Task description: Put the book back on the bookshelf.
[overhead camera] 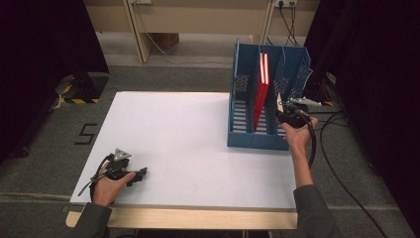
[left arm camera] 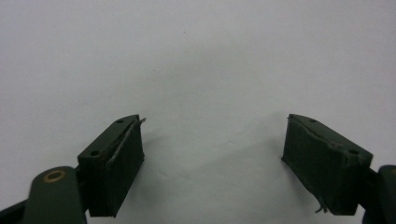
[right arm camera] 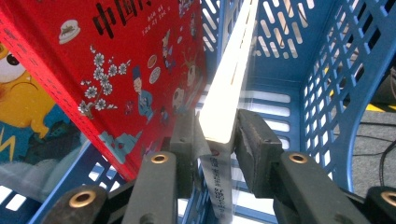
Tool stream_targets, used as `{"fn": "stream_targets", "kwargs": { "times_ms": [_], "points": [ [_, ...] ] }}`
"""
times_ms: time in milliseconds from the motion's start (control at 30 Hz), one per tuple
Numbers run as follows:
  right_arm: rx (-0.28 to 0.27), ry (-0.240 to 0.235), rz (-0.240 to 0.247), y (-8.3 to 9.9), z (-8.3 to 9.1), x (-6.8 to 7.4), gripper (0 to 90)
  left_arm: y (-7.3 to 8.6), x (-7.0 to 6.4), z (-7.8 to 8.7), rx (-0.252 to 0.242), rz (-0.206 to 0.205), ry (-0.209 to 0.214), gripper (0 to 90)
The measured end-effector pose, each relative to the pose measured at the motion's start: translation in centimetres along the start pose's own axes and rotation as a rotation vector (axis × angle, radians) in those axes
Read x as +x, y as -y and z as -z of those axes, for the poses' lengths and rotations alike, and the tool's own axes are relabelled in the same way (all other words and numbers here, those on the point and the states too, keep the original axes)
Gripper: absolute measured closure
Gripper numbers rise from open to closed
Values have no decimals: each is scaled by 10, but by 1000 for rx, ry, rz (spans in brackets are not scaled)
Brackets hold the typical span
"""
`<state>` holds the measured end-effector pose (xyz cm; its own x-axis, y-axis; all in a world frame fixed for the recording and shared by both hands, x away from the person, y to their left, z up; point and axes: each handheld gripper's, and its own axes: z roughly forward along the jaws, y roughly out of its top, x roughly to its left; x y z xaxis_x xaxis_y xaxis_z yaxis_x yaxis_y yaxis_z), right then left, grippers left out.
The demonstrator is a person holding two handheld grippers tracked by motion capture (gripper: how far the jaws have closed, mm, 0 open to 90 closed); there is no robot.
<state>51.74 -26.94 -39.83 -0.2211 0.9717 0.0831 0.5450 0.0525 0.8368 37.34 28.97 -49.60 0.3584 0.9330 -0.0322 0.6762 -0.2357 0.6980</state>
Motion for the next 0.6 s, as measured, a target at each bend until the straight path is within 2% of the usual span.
{"fn": "stream_targets", "kwargs": {
  "times_ms": [200, 300, 400, 533, 600],
  "points": [
    [-10, -3, -15, 2, 2, -1, 675, 1, 0, 0, 0, -4, 1, 188],
    [-29, -7, -11, 2, 10, 1, 605, 1, 0, 0, -3, -4, 0, 187],
    [-45, -3, 12, 3, 20, 6, 566, 1, 0, 0, -4, -4, 0, 185],
    [-58, -11, 10, 7, 33, 13, 510, 1, 0, 0, -2, -2, 1, 184],
    [-56, -20, 27, 10, 38, 17, 499, 1, 0, 0, -4, -1, 1, 183]
  ]
}}
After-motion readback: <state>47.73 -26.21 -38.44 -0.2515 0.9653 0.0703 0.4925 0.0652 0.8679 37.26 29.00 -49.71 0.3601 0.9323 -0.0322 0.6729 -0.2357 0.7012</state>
